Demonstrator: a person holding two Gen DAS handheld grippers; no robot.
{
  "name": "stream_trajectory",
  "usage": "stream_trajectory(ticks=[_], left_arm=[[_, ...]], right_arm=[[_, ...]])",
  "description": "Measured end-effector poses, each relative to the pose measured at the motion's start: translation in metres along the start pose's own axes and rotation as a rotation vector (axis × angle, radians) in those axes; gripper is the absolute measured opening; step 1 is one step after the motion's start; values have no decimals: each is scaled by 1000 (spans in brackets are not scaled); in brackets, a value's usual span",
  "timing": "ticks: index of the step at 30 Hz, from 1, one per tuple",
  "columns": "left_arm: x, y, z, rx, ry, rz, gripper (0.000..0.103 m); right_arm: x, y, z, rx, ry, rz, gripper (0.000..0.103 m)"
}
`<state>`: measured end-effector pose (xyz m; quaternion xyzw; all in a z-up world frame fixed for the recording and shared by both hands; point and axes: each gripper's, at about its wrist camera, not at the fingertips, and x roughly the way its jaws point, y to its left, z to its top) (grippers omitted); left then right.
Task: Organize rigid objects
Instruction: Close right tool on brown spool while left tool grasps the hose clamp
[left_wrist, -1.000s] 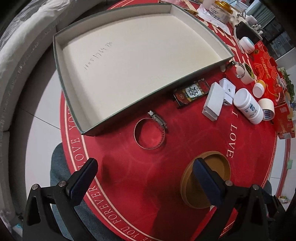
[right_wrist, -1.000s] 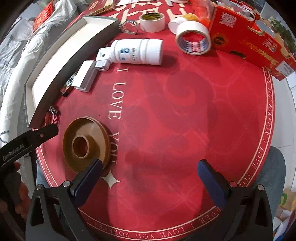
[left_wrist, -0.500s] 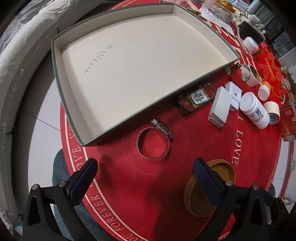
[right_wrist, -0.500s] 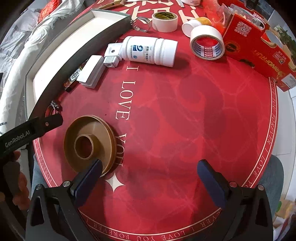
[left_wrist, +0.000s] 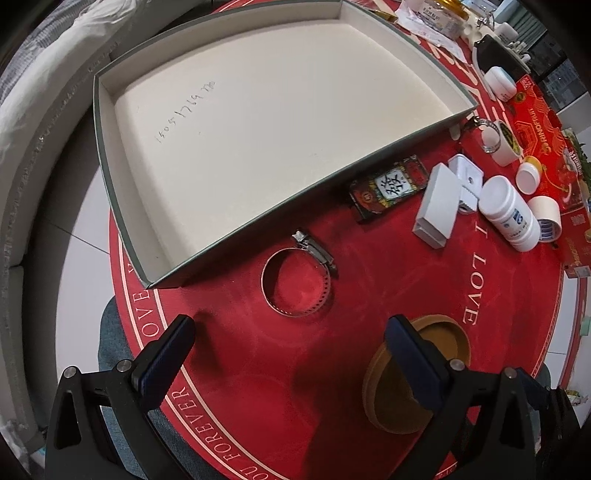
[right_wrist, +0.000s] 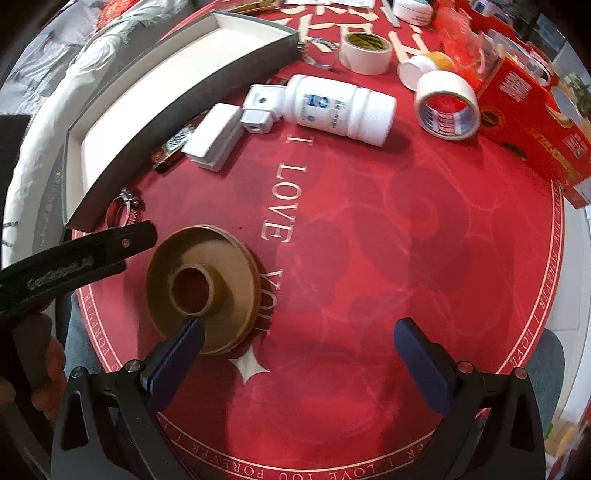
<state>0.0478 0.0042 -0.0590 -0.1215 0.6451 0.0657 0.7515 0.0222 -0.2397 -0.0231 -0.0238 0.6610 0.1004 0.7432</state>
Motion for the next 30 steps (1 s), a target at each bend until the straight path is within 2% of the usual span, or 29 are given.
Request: stream_trajectory(ticks=[7, 13, 15, 26, 30], left_arm=[[3, 3, 15, 24, -29, 33, 103], [7, 6, 41, 63, -67, 62, 103], [7, 7, 45, 62, -57, 61, 103], [5, -6, 15, 82, -50, 73, 103], [7, -14, 3, 80, -60, 74, 103]], right_arm=[[4, 35, 7, -89, 0, 41, 103], [12, 63, 11, -125, 6, 33, 103], [15, 74, 13, -146, 7, 28, 103], [34, 143, 17, -236, 8, -2, 103], [41, 164, 14, -267, -7, -58, 103]])
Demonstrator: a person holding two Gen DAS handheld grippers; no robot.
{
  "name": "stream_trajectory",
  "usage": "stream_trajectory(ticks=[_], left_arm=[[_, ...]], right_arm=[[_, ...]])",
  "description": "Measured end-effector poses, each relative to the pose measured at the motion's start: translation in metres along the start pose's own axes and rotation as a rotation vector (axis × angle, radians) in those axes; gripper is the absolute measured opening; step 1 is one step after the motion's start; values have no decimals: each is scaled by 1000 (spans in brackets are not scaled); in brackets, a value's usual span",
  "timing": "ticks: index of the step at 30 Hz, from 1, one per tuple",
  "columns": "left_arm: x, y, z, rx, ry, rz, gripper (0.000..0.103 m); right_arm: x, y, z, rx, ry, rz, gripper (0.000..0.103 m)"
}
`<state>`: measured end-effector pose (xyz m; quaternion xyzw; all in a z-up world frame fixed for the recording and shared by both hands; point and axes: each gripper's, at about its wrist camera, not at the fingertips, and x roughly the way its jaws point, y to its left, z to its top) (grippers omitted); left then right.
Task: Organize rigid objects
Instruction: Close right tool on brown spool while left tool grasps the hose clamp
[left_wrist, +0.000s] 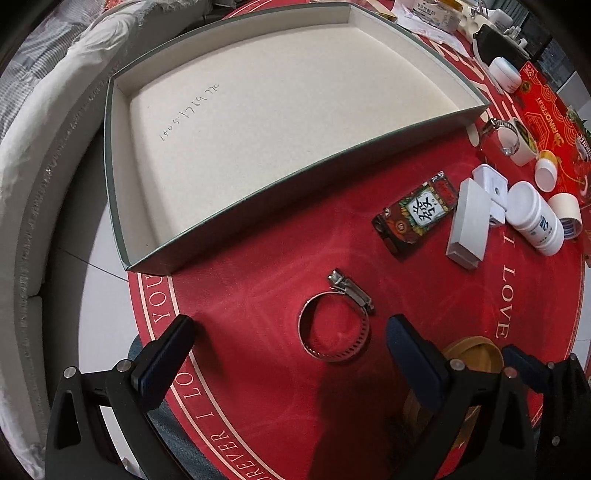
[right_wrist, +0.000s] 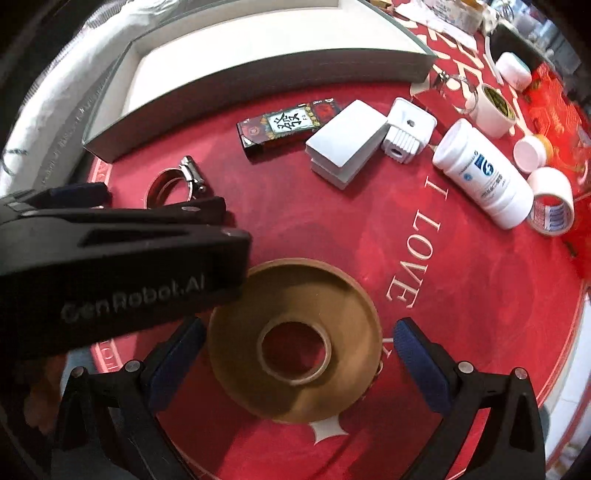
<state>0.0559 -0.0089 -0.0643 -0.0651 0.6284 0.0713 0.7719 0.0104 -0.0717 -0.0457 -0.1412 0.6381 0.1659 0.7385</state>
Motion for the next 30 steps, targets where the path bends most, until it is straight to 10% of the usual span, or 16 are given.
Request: stream_trajectory(ticks=[30], left_arm=[[-21, -22, -21, 64, -11, -12, 94]], right_arm=[[-3, -40, -22, -5, -16, 6, 98]])
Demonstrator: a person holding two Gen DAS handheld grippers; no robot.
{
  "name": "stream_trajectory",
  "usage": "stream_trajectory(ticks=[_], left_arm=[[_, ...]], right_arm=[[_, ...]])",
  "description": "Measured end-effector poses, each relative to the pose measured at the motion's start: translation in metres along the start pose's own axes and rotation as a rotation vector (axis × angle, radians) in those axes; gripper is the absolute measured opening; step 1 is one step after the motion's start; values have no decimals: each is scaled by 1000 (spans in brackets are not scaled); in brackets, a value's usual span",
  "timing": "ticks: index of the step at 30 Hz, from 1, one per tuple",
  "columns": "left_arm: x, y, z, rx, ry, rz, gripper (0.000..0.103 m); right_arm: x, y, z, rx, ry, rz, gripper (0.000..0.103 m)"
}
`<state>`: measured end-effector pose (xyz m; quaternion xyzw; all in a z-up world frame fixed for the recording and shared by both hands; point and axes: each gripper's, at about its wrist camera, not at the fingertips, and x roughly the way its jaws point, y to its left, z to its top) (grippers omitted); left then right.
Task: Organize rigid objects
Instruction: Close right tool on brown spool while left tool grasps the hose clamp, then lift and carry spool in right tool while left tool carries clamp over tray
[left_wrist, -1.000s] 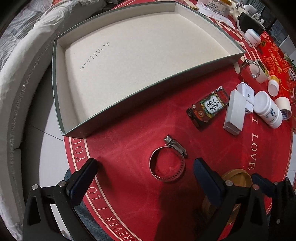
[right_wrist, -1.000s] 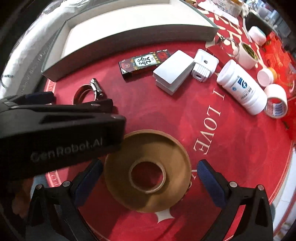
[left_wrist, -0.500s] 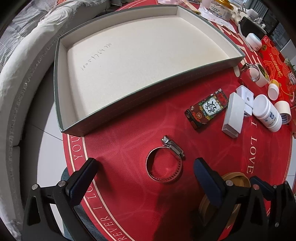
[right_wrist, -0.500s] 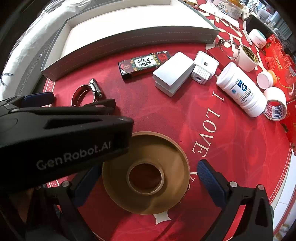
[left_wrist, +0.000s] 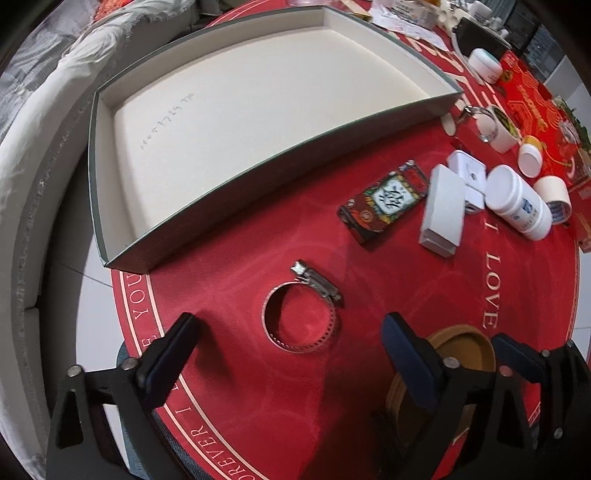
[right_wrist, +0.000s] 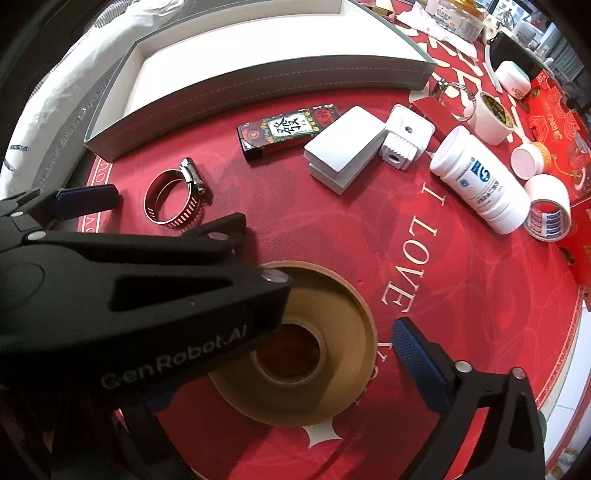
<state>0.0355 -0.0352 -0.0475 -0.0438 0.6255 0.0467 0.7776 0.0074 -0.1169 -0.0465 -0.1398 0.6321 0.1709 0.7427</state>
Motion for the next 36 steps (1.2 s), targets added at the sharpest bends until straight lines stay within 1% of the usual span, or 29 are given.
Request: stream_trajectory(ticks=[2, 3, 4, 5, 6, 7, 12, 15, 18, 19, 20, 21, 24, 26, 28, 30, 32, 33, 34, 35, 36], left_arm=[[-3, -2, 0, 20, -7, -5, 86], [-7, -11, -3, 31, -17, -7, 79], [-10, -14, -5, 43, -25, -10, 69], [-13, -17, -6, 55, -34, -13, 62], [-16, -20, -7, 64, -40, -15, 43], [-18, -21, -8, 66, -39, -21, 36], [-25, -18, -16, 21, -23, -47, 36], [-32, -11, -20, -2, -38, -63, 36], [-46, -3, -20, 4, -72, -50, 36], [-53, -3, -19, 7, -88, -44, 35], [-57, -2, -17, 9, -98, -42, 31], [-63, -2, -16, 11, -109, -42, 24], [-75, -5, -6, 9, -143, -46, 23], [-86, -5, 1, 10, -172, -45, 23], [-99, -1, 5, 4, -202, -50, 18], [-107, 3, 13, -7, -228, -57, 17], [-109, 8, 20, -7, -225, -69, 17], [-108, 11, 21, 8, -218, -77, 18], [-104, 11, 20, 31, -204, -67, 29], [-100, 11, 18, 51, -188, -48, 44], [-92, 9, 14, 70, -168, -17, 80]], right_arm=[[-5, -3, -2, 0, -9, -2, 90], [-7, -5, -4, -1, -12, 0, 89], [-8, -7, -5, -4, -13, 4, 89], [-8, -10, -7, -3, -15, 4, 89], [-9, -13, -9, 1, -15, -1, 89], [-10, -16, -12, 11, -15, -1, 89], [-20, -47, -27, 113, -18, 29, 89], [-32, -72, -38, 174, -45, 34, 89], [-46, -99, -49, 254, -75, 59, 88], [-49, -107, -51, 277, -83, 67, 89], [-52, -114, -53, 295, -91, 74, 89], [-57, -121, -54, 311, -101, 79, 89], [-72, -135, -57, 338, -138, 84, 89], [-83, -141, -53, 350, -167, 94, 88], [-98, -144, -52, 361, -205, 109, 89], [-109, -141, -47, 362, -244, 125, 88], [-122, -141, -32, 354, -281, 131, 88], [-126, -138, -23, 347, -293, 129, 89], [-128, -135, -19, 338, -302, 126, 89], [-127, -131, -14, 336, -305, 122, 89], [-126, -127, -9, 333, -305, 122, 89]])
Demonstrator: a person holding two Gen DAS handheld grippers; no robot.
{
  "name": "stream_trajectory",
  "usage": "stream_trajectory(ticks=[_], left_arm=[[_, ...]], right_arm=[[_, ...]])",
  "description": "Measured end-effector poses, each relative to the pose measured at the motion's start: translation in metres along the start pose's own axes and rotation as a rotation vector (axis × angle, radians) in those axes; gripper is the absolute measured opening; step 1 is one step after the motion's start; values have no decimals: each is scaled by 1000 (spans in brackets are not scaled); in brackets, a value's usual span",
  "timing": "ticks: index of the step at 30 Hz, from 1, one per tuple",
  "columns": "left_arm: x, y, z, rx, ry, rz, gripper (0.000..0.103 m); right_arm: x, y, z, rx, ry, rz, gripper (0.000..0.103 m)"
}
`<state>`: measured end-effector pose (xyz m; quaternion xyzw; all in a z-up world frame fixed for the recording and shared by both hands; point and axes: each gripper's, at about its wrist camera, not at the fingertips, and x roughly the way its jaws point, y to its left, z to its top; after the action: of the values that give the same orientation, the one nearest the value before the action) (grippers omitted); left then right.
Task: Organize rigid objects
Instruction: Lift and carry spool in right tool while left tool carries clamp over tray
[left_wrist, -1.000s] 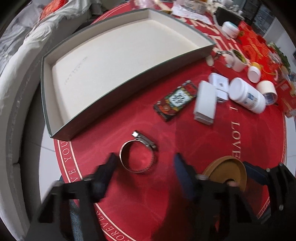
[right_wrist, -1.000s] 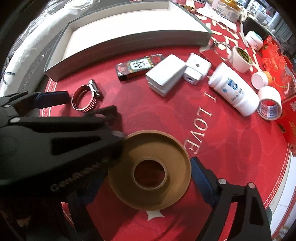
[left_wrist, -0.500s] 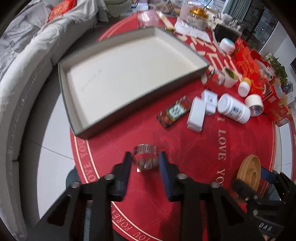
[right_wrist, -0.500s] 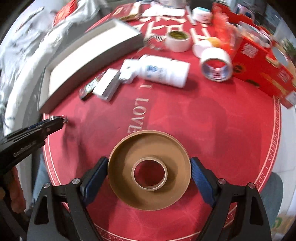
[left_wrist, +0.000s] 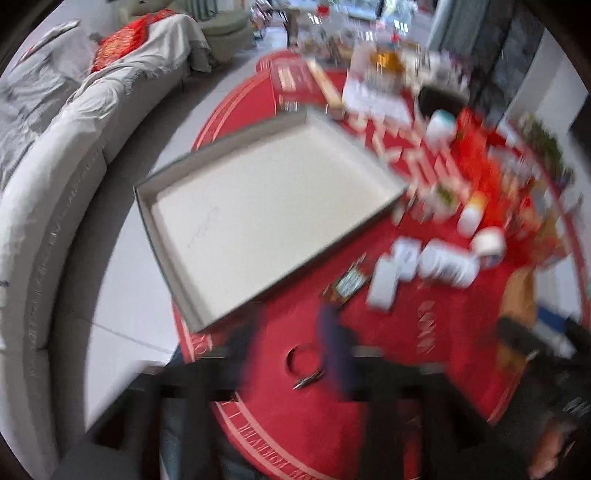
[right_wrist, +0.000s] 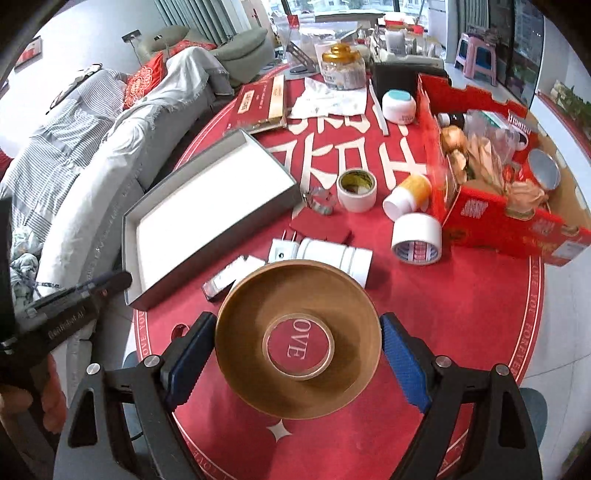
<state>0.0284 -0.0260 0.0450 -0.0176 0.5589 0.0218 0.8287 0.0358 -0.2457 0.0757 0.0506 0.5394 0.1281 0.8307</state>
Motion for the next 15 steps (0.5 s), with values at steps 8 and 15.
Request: stream_trajectory(ticks=[8, 15], left_arm=[[79, -22, -37, 13, 178, 94, 89], [71, -17, -29, -49, 176, -2, 36]], right_arm=[[19, -5, -27, 32, 79, 22, 89], [15, -6, -27, 62, 50, 14, 89]])
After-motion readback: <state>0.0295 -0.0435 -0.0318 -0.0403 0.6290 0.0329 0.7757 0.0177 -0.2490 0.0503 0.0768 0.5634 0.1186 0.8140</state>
